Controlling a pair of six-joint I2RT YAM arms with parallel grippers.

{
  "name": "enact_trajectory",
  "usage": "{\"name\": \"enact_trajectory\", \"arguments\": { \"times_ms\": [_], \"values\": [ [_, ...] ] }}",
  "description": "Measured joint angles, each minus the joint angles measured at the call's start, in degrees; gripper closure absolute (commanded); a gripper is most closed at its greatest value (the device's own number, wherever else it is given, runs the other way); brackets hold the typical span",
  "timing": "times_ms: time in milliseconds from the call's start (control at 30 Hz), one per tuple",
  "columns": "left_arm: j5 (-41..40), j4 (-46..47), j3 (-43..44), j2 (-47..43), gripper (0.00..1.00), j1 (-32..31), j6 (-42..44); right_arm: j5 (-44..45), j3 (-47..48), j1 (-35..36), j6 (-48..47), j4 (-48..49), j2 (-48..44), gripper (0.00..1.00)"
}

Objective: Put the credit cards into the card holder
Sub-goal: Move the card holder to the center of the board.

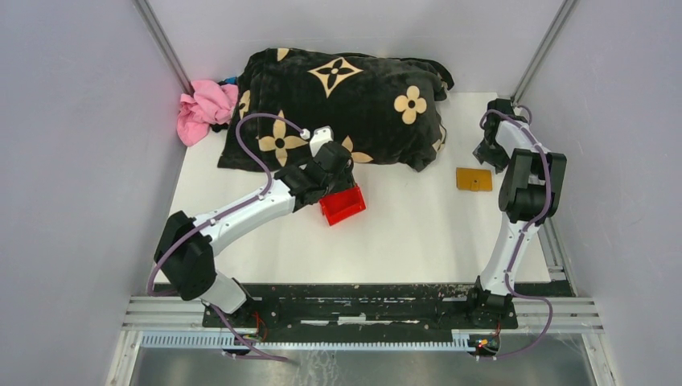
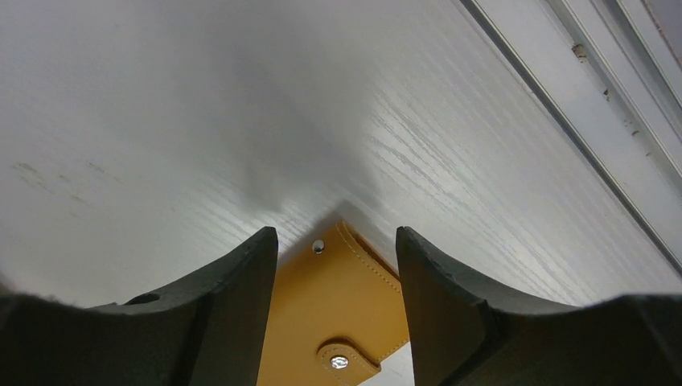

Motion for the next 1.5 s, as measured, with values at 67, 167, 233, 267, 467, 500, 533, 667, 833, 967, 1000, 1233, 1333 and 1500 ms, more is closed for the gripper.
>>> {"name": "enact_trajectory", "arguments": {
  "times_ms": [67, 167, 233, 267, 467, 500, 533, 667, 833, 967, 1000, 1233, 1333, 1500],
  "values": [
    [0.0, 0.2, 0.0, 0.4, 0.42, 0.0, 0.3, -0.7, 0.0, -0.3, 0.2, -0.1, 0.7, 0.38],
    [0.0, 0.2, 0.0, 0.9, 0.42, -0.3, 0.8, -2.2, 0.0, -0.7, 1.1, -0.1, 1.9, 0.38],
    [-0.1, 0.2, 0.0, 1.1, 0.42, -0.5, 1.0, -3.3, 0.0, -0.9, 1.7, 0.1, 2.3, 0.38],
    [-0.1, 0.2, 0.1, 1.1, 0.42, -0.7, 1.0, -4.1, 0.0, -1.0, 2.1, 0.1, 2.3, 0.38],
    [-0.3, 0.0, 0.1, 1.1, 0.43, -1.3, 1.2, -7.2, -2.2, -1.1, 4.2, 2.4, 1.3, 0.39],
    [-0.6, -0.1, 0.1, 1.1, 0.43, -1.4, 1.2, -7.3, -3.0, -1.0, 4.4, 3.0, 0.9, 0.39],
    [-0.7, -0.1, 0.1, 1.1, 0.43, -1.5, 1.2, -7.4, -3.8, -0.8, 4.5, 3.6, 0.4, 0.39],
    [-1.6, -0.6, 0.1, 1.1, 0.43, -2.6, 1.2, -7.7, -8.3, 0.9, 5.3, 5.5, -2.4, 0.39],
    [-3.1, -1.7, 0.1, 1.0, 0.43, -5.7, 1.1, -8.2, -12.9, 5.1, 6.5, 6.0, -5.7, 0.39],
    [-4.4, -2.5, 0.0, 0.2, 0.43, -9.0, 1.0, -8.8, -16.7, 9.0, 7.0, 6.5, -8.3, 0.39],
    [-4.6, -2.5, -0.1, -0.1, 0.43, -9.9, 0.9, -9.2, -17.7, 10.1, 6.9, 6.8, -9.0, 0.39],
    [-6.3, -3.1, -2.4, -1.6, 0.43, -14.6, -1.3, -12.3, -21.3, 14.8, 3.4, 8.3, -11.4, 0.40],
    [-6.7, -3.8, -3.7, -1.6, 0.43, -16.1, -2.4, -13.5, -22.6, 16.6, 1.8, 9.2, -12.3, 0.40],
    [-7.6, -4.3, -5.0, -1.6, 0.43, -18.0, -3.7, -16.2, -24.2, 20.4, -0.8, 9.9, -13.5, 0.40]
  ]
}}
